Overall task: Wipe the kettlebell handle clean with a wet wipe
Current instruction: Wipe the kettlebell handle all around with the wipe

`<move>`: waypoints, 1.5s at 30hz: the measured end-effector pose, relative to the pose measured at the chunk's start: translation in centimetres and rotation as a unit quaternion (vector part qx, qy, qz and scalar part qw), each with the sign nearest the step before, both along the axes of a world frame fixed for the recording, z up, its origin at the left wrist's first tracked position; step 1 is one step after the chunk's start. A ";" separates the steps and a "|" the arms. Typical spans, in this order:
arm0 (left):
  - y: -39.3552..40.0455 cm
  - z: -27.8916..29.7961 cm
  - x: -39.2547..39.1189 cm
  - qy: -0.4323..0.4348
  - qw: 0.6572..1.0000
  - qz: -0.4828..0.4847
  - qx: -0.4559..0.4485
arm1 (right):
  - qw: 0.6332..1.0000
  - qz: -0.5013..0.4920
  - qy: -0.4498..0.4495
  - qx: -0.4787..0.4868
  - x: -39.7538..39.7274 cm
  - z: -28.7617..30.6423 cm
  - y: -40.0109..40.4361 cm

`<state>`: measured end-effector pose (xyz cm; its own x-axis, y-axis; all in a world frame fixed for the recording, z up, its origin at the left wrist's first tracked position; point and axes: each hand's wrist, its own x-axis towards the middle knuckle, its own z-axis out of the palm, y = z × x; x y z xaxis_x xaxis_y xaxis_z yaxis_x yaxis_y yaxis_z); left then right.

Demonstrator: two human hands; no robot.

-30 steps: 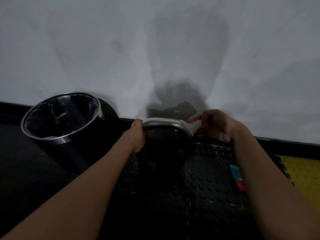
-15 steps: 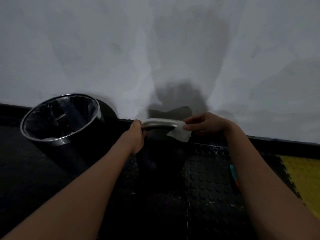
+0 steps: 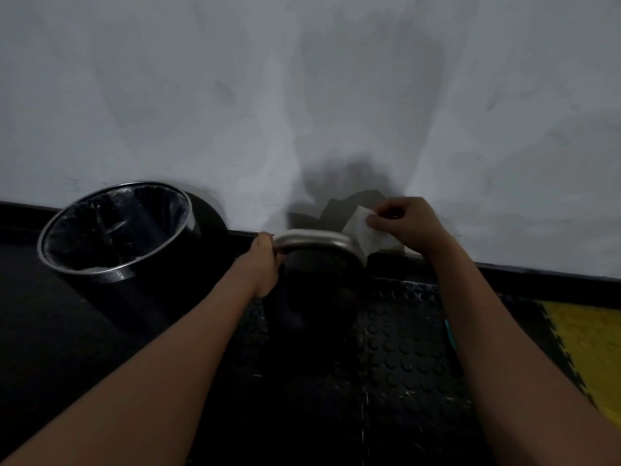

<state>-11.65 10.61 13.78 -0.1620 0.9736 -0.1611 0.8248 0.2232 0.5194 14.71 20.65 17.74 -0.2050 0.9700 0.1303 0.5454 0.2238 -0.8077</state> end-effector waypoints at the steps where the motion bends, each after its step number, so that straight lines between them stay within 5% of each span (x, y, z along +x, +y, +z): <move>1: 0.0 0.0 0.0 -0.001 1.000 0.001 -0.001 | 1.000 -0.017 0.003 0.013 0.0 0.1 0.0; 12: 0.1 -0.1 0.0 0.001 1.000 0.000 -0.003 | 0.975 -0.167 -0.014 0.144 -1.4 -1.1 -1.1; 17: 0.2 -0.2 -0.1 -0.001 1.000 -0.001 0.001 | 0.999 0.020 -0.023 -0.040 -2.2 -0.6 -1.3; 20: 0.1 -0.2 -0.1 0.002 1.000 0.000 0.001 | 0.992 0.052 0.026 -0.113 -1.9 -0.5 -1.0; 27: 0.3 -0.3 -0.1 0.012 1.000 -0.005 0.002 | 0.917 0.114 0.221 -0.312 -1.5 0.1 -1.9; 30: 0.3 -0.3 0.0 0.015 1.000 -0.007 0.004 | 0.928 0.094 0.222 -0.285 -1.7 -0.6 -1.8; 34: 0.2 -0.3 -0.1 0.014 1.000 -0.005 0.006 | 0.990 0.000 0.025 -0.137 -3.2 -2.1 -3.1; 39: 0.2 -0.2 0.1 0.011 1.000 -0.003 0.004 | 0.989 -0.067 -0.123 -0.040 -5.6 -5.0 -4.3; 41: 0.2 -0.2 0.1 0.007 1.000 -0.001 0.002 | 0.990 -0.102 -0.092 -0.031 -6.7 -5.2 -5.2; 45: 0.2 -0.1 0.1 0.000 1.000 0.002 -0.003 | 0.976 -0.090 -0.100 0.172 -7.9 -5.3 -6.6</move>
<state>-11.52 10.79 13.69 -0.1658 0.9719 -0.1669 0.8239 0.2295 0.5181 6.86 14.00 12.45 -0.0907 0.8981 0.4303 0.7392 0.3502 -0.5753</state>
